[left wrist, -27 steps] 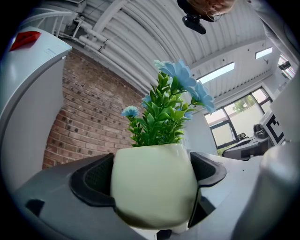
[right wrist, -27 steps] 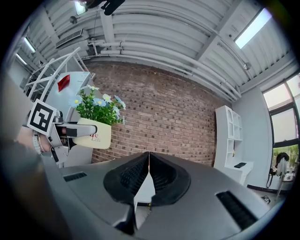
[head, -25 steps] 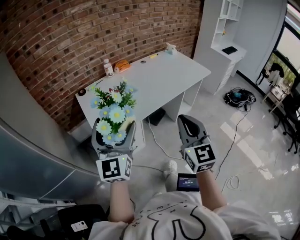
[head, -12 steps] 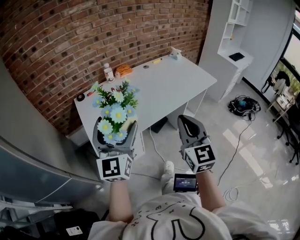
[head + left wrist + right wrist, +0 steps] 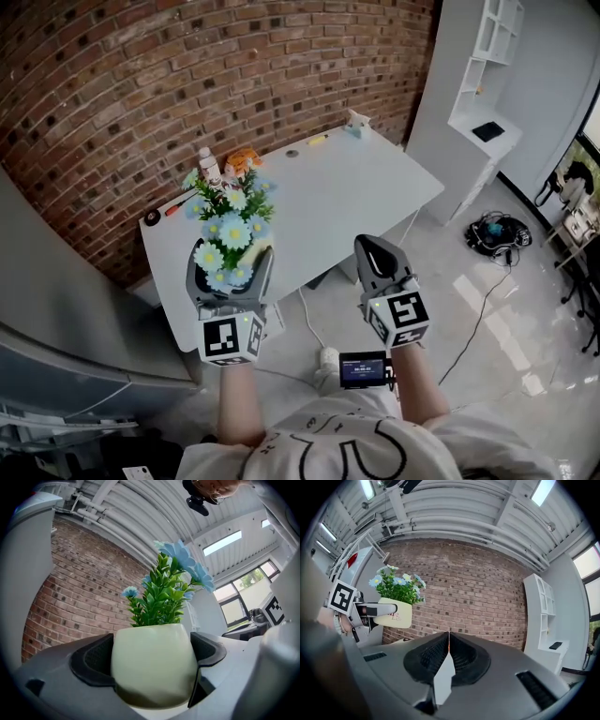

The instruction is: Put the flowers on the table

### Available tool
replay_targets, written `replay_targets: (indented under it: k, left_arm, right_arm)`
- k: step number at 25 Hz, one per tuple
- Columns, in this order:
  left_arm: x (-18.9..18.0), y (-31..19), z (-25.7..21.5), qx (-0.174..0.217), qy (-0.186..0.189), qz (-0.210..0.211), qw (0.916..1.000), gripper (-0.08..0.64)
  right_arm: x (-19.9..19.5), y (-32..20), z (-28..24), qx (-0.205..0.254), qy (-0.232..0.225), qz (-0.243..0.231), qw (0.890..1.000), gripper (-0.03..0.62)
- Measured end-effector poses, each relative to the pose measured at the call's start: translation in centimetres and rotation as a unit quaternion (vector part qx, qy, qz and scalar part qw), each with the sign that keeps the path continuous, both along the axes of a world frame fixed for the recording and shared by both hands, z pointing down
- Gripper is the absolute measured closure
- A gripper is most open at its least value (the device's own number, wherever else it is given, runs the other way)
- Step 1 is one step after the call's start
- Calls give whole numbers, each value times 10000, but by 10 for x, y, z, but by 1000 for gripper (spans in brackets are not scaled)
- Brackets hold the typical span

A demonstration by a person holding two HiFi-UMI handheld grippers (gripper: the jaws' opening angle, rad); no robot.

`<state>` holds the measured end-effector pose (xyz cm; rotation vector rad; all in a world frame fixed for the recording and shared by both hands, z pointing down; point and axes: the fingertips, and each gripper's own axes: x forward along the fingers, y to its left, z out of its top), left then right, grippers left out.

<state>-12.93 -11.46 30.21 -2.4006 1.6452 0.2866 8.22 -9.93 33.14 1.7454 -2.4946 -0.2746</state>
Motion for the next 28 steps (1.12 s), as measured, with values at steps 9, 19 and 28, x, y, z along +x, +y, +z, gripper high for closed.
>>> replay_targets:
  k: [9, 19, 28]
  left_arm:
    - [31, -77, -3, -100, 34, -367, 9993, 55]
    - [56, -128, 7, -92, 64, -480, 9988, 55]
    - [62, -163, 26, -267, 50, -409, 9988, 55]
  right_arm:
    - [31, -96, -6, -91, 14, -456, 9989, 572]
    - [54, -161, 9, -263, 36, -814, 9963, 572]
    - [55, -199, 31, -466, -200, -879, 9948, 572]
